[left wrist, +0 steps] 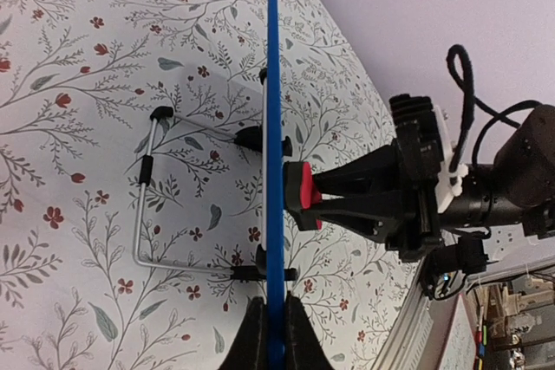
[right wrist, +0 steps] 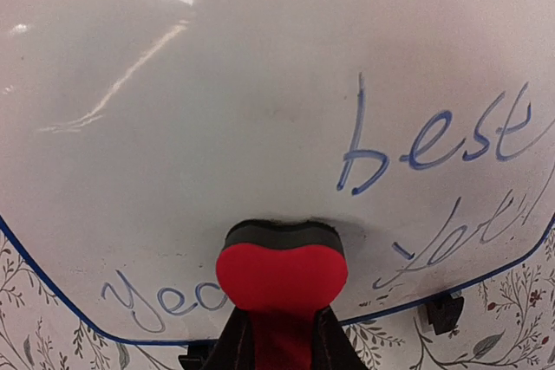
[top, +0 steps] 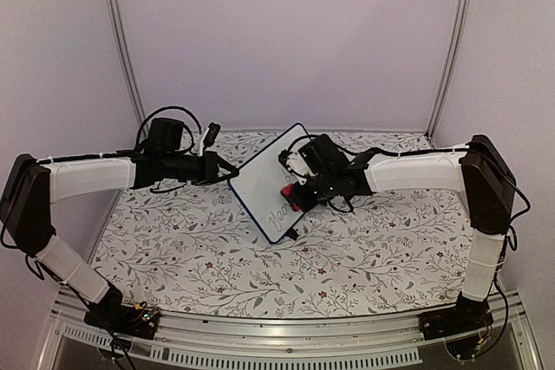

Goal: Erase the whiteboard
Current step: Erase the whiteboard at the center of the board.

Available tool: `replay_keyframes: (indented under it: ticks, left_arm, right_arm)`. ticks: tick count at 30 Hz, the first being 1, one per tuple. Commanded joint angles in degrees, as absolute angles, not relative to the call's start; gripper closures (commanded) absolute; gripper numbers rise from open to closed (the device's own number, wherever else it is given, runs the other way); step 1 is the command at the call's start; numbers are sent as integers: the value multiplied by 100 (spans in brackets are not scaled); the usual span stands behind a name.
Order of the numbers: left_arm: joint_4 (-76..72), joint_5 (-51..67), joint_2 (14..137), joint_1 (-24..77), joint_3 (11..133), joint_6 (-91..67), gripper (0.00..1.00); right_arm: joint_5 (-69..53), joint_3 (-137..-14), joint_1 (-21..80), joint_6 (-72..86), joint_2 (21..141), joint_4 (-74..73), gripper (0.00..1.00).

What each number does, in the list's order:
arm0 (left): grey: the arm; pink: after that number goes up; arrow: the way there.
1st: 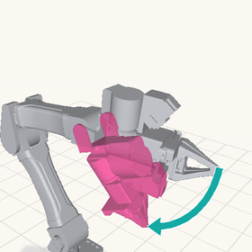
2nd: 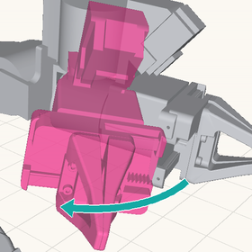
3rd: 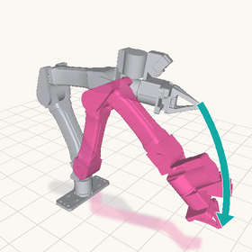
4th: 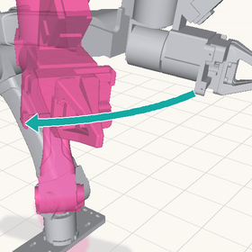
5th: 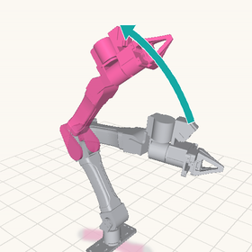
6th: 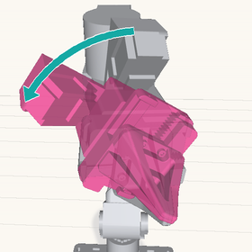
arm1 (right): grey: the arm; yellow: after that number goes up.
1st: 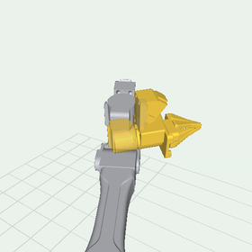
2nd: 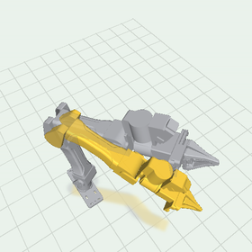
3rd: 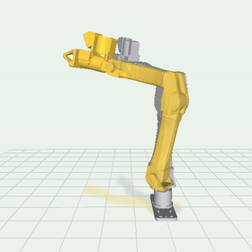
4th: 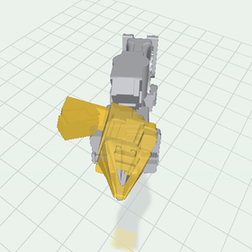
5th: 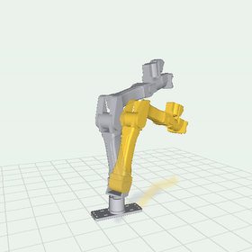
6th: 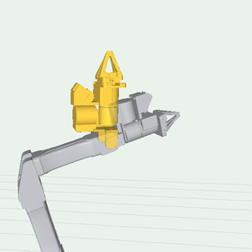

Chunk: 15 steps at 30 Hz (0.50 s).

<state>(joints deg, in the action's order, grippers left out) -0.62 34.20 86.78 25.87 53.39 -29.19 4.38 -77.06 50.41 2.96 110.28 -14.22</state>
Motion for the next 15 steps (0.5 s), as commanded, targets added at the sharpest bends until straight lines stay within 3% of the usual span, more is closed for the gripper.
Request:
replay_keyframes:
  ticks: [1,9,15]
  left_arm:
    - [-247,3612,8494,2580,5309,-2901,95]
    - [-246,3612,8498,2580,5318,-2893,95]
    - [-231,3605,8542,2584,5333,-2891,95]
  right_arm:
    - [505,-8357,4761,143,11218,-1472,95]
    - [430,-9020,4606,-135,11563,-1689,95]
    - [224,-8725,4605,-81,11580,-1649,96]
